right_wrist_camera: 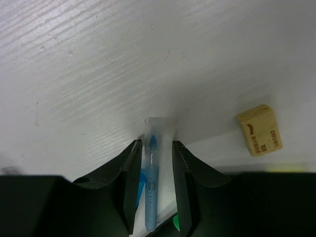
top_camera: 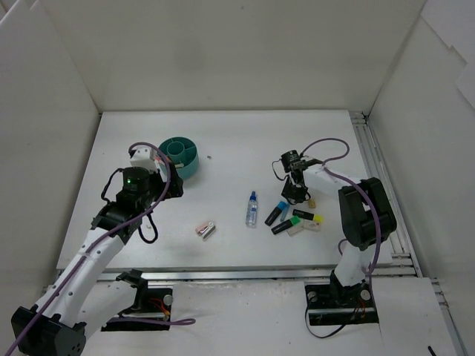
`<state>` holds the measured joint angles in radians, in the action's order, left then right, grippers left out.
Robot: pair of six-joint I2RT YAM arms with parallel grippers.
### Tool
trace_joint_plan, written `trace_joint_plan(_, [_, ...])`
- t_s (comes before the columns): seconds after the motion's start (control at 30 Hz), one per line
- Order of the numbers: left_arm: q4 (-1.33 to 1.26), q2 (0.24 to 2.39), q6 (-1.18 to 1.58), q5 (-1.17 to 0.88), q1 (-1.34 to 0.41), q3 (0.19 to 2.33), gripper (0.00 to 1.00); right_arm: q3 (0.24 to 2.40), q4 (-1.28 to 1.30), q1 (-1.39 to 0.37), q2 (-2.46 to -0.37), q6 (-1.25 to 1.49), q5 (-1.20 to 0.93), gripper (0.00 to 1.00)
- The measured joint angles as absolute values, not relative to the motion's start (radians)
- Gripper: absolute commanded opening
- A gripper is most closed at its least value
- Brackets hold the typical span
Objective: Sort the stationery into containers
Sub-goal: Pick up the pen from the center of the board.
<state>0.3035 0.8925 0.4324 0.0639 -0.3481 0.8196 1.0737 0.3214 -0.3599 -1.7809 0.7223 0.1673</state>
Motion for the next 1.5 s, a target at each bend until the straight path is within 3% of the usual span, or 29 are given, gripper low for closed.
trace_joint_plan(0.1, [0.308, 0.892, 0.432, 0.068, -0.348, 0.820, 0.99, 1.074, 0.319, -0.360, -1.782, 0.733, 0.167, 0.17])
trace_joint_plan(0.47, [0.283, 0.928, 0.399, -0.067, -0.348, 0.822, 1.00, 1.119, 0.318, -0.369, -1.765, 0.712, 0.190, 0.03])
trace_joint_plan(0.63, [0.241, 0.998, 0.361, -0.224, -0.348, 0.847, 0.99, 1.137, 0.274, -0.409, -1.648, 0.596, 0.176, 0.01])
trace_joint_plan(0.93, [0.082, 1.157, 0.300, -0.629, -0.348, 0.912, 1.00, 0.915, -0.212, -0.484, -1.274, 0.247, -0.378, 0.02])
trace_joint_plan(1.07, [-0.020, 1.217, 0.302, -0.824, -0.355, 0.912, 1.00, 0.901, -0.334, -0.505, -1.251, 0.155, -0.653, 0.01])
trace_joint_plan(1.27, [-0.170, 1.266, 0.327, -0.983, -0.415, 0.910, 0.99, 0.901, -0.428, -0.541, -1.261, 0.131, -0.822, 0.00])
trace_joint_plan(1.33, [-0.210, 1.264, 0.331, -0.989, -0.442, 0.909, 0.97, 0.901, -0.467, -0.546, -1.272, 0.154, -0.829, 0.00])
trace_joint_plan(1.5, [-0.301, 1.256, 0.365, -0.968, -0.466, 0.889, 0.73, 0.900, -0.559, -0.569, -1.284, 0.247, -0.779, 0.00])
